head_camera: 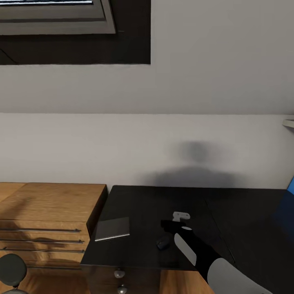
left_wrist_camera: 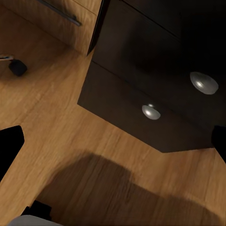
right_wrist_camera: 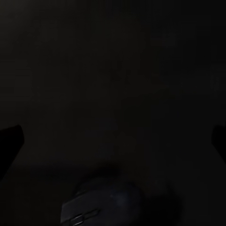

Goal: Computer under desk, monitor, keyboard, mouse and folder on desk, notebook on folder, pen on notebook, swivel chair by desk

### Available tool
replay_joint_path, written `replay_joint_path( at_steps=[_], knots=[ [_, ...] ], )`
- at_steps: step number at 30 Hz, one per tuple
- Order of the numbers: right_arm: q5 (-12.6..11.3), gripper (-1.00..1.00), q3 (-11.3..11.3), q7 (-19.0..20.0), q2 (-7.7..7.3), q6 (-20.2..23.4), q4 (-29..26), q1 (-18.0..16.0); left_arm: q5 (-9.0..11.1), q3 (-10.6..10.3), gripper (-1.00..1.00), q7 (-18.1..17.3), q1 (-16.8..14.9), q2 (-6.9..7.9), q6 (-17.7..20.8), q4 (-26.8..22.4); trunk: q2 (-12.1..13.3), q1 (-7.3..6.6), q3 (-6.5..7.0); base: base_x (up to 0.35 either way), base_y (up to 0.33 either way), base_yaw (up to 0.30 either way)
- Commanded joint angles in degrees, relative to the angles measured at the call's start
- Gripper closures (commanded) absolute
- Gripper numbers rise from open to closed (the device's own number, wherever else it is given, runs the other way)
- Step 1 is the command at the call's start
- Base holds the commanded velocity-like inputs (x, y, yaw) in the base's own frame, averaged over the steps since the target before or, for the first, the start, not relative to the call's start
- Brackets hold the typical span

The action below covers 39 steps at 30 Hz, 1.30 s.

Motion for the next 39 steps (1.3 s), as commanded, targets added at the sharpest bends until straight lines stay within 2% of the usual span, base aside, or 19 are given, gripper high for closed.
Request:
replay_joint_path(
  at_steps=[1, 23, 39],
  knots=[
    [-0.4, -1.00, 0.3, -0.5, -0.05, -0.1, -0.1, -0.1, 0.6, -0.4, -1.00, -0.1, 0.0, 0.06, -0.2, 0.0, -0.5, 0.24, -0.26, 0.000, 0.000, 0.000],
    [-0.5, -1.00, 0.3, -1.1, 0.01, 0.7, 0.0, -0.1, 0.6, -0.3, -1.00, -0.1, 0.0, 0.12, -0.2, 0.0, -9.3, 5.07, -4.21, 0.000, 0.000, 0.000],
    [-0.7, -1.00, 0.3, -0.8, 0.14, 4.1, 0.2, -0.1, 0.6, -0.3, -1.00, -0.1, 0.0, 0.14, -0.2, 0.0, -9.3, 5.07, -4.21, 0.000, 0.000, 0.000]
  ],
)
